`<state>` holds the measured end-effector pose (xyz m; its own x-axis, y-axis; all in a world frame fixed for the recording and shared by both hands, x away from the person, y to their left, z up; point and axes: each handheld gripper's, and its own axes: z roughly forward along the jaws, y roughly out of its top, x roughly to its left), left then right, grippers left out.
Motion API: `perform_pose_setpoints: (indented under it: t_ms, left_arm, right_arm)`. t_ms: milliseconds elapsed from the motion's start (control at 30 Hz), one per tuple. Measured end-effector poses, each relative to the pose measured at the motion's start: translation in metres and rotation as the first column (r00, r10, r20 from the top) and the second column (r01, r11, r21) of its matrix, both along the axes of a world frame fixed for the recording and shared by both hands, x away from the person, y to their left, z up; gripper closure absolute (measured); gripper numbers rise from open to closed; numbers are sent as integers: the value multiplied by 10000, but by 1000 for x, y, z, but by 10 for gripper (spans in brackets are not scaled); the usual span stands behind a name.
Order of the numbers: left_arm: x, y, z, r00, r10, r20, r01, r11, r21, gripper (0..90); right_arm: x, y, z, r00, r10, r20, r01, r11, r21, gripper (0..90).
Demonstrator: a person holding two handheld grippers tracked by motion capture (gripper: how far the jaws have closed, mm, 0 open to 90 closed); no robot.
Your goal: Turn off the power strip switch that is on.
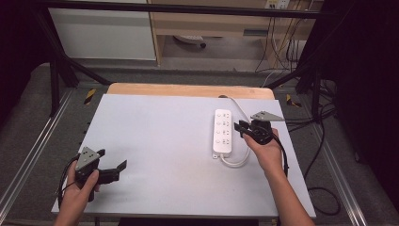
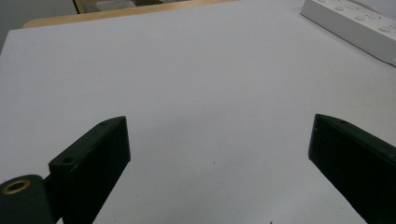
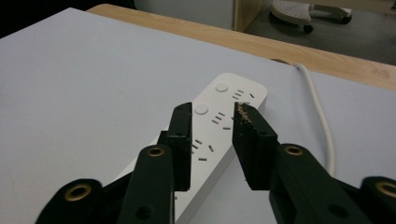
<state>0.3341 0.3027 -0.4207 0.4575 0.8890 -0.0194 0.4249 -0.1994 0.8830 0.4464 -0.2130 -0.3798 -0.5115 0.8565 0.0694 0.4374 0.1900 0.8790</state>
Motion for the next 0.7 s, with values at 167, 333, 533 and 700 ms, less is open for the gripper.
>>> perform_pose_setpoints:
  t_ms: [167,333,533,700]
  left_arm:
    - [0,-1,0,10000,-53,11,53,10000,3,54]
    - [1,-1,0,10000,-47,-7,47,10000,51,54]
    - [0,-2,0,10000,-83,-14,83,10000,48,54]
    - [0,-2,0,9999,-146,-45,146,9999,43,54]
  right_arm:
    - [9,2,-3,9995,122,-293,-125,9999,-99,821]
    - [16,6,-5,9997,192,-135,-194,9997,-172,838]
    - [20,12,-5,9992,391,97,-388,9988,-293,878]
    - [24,18,-4,9987,481,147,-474,9980,-416,900]
